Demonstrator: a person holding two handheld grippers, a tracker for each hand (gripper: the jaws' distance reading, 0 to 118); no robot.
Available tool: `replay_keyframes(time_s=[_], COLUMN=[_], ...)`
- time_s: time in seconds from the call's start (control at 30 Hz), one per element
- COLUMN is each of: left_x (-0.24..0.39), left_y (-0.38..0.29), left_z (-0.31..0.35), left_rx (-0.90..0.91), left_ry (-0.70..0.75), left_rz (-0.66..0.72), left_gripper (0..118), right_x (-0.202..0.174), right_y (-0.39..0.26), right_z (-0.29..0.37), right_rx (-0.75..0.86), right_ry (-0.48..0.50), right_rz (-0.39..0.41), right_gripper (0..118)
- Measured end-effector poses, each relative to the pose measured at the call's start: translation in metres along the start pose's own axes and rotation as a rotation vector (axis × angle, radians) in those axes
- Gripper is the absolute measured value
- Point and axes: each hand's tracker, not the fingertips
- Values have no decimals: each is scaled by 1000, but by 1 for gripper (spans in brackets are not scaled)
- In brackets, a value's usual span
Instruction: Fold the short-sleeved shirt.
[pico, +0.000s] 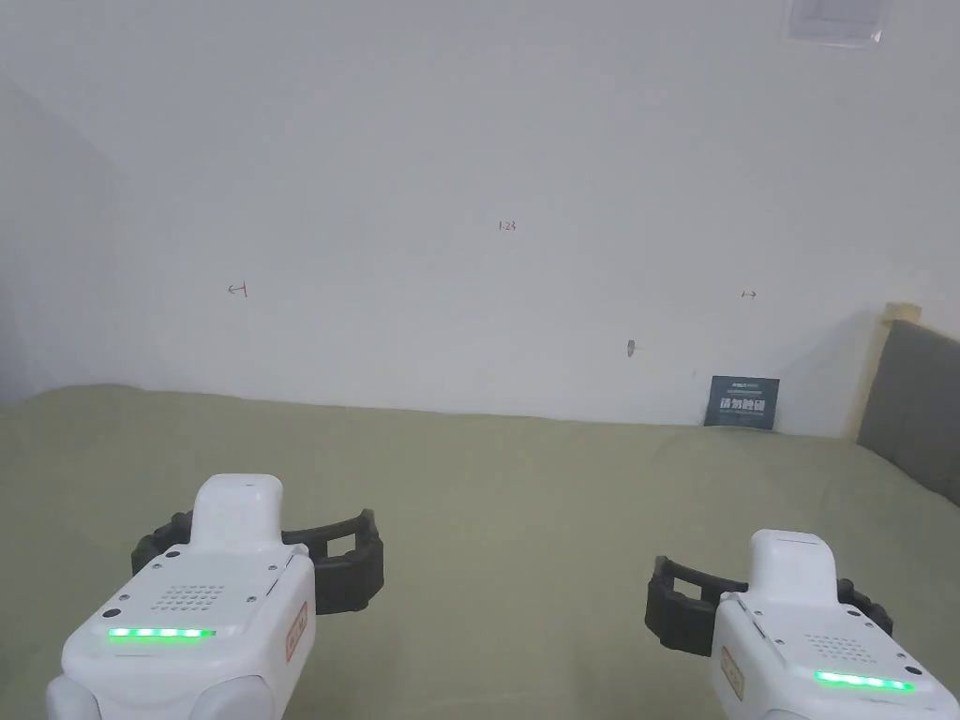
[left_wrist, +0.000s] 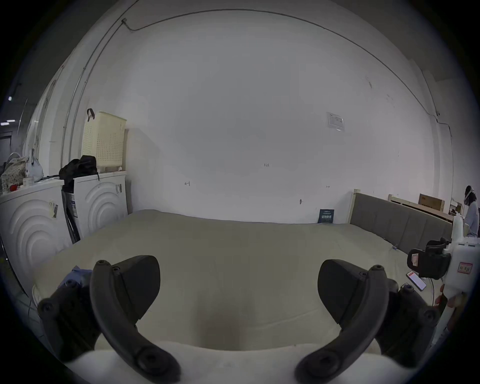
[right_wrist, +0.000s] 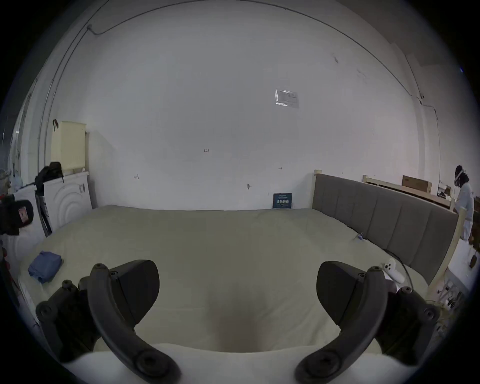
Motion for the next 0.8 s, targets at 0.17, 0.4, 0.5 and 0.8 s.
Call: replay_keyframes(time_s=[0.17, 0.4, 0.5, 0.8], left_x=[0, 0, 0, -1], left_y=[-3, 3, 6, 9], left_z=[1, 2, 3, 4], left_rx=[-12, 2, 8, 11], left_ry=[-12, -3, -8, -11], left_rz=[12, -2, 11, 0], left_gripper=[118, 118, 118, 118], right_x=[5, 8, 5, 4], right_y=[6, 18, 16, 9], right_z=[6, 6, 6, 3], right_rx=[64, 65, 67, 13], right_ry=[67, 89, 47, 20], right_rz=[-84, -89, -75, -30], right_gripper=[118, 118, 118, 118])
